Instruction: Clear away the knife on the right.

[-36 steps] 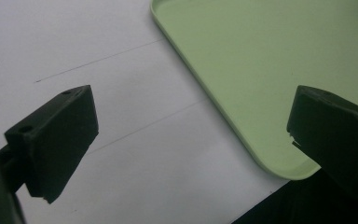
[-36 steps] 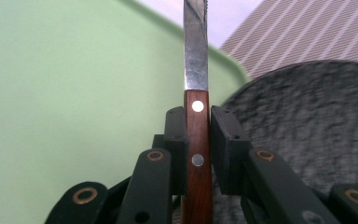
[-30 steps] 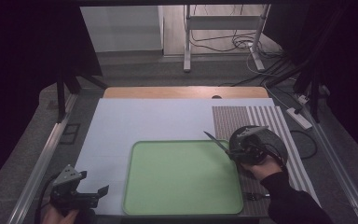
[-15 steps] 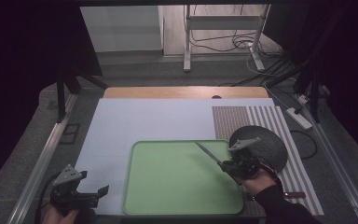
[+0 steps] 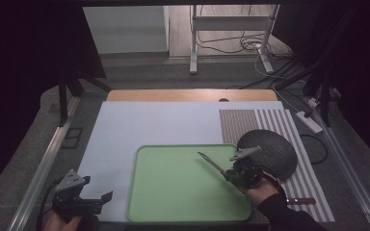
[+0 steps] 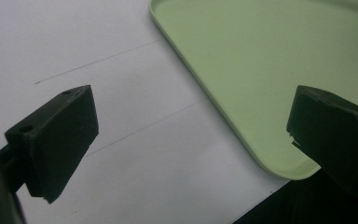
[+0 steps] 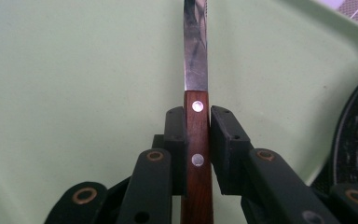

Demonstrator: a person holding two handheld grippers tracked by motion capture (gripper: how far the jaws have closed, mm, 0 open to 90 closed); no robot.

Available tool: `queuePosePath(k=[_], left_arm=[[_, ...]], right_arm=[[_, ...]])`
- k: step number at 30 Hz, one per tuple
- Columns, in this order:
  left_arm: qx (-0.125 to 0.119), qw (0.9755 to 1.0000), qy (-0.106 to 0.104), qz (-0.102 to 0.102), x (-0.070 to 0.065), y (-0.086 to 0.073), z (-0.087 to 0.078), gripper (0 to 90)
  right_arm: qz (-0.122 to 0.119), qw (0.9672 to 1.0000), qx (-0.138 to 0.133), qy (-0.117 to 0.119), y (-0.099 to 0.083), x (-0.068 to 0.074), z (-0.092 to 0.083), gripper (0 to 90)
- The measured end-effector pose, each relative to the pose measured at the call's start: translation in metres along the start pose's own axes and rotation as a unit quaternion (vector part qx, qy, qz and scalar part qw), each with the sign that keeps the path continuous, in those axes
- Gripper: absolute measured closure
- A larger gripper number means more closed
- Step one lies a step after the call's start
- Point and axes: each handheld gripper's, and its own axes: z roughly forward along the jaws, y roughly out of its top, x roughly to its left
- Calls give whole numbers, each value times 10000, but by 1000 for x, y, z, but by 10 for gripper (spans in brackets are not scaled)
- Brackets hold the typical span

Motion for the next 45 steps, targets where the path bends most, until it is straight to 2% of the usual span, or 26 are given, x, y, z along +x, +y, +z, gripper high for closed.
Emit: queuePosePath(k=[8, 9, 12, 15, 18, 19, 20, 21, 22, 23, 24, 27, 28, 29, 32, 34, 36, 38, 45], left_arm=[[-1, 10000, -2, 9, 0, 0, 0, 26], [-2, 10000, -3, 13, 0, 0, 0, 26], [-4, 10000, -3, 11, 0, 0, 0, 26], [-2, 10000, -2, 14, 0, 0, 0, 26], [3, 10000, 0, 8, 0, 0, 0, 26], [3, 10000, 0, 8, 0, 0, 0, 26], [5, 10000, 2, 9, 0, 0, 0, 26], [5, 10000, 2, 9, 0, 0, 0, 26], [14, 10000, 6, 17, 0, 0, 0, 26], [14, 10000, 6, 17, 0, 0, 0, 26], [22, 10000, 11, 19, 0, 0, 1, 26], [37, 10000, 18, 30, -1, 1, 1, 26], [37, 10000, 18, 30, -1, 1, 1, 26], [39, 10000, 21, 29, -1, 1, 1, 26], [42, 10000, 19, 30, -1, 1, 1, 26], [35, 10000, 16, 29, 0, 0, 1, 26], [31, 10000, 14, 29, -1, 0, 1, 26], [30, 10000, 14, 40, -1, 0, 1, 27], [35, 10000, 16, 61, -1, 0, 1, 26]], right_arm=[[-207, 9991, 368, -94, -2, 3, 16, 768], [-271, 9980, 569, -99, -4, 4, 20, 766], [-316, 9977, 579, -141, -3, 6, 21, 765], [-281, 9978, 605, -32, -3, 4, 20, 750], [-161, 9994, 288, -58, 1, -1, 9, 686], [-161, 9994, 288, -58, 1, -1, 9, 686], [-157, 9998, 80, -96, 5, -4, 1, 718], [-157, 9998, 80, -96, 5, -4, 1, 718], [-238, 9997, -11, 74, 8, -4, -3, 832], [-238, 9997, -11, 74, 8, -4, -3, 832], [-455, 9986, 93, 239, 12, 2, 1, 895], [-723, 9964, 261, 345, 19, 11, 13, 895], [-723, 9964, 261, 345, 19, 11, 13, 895], [-848, 9949, 368, 392, 23, 15, 23, 895], [-966, 9930, 559, 375, 26, 17, 36, 895], [-986, 9923, 676, 321, 25, 15, 41, 895], [-903, 9930, 679, 338, 24, 11, 41, 895], [-890, 9934, 694, 185, 22, 7, 38, 895], [-557, 9959, 705, 51, 12, -14, 29, 895]])
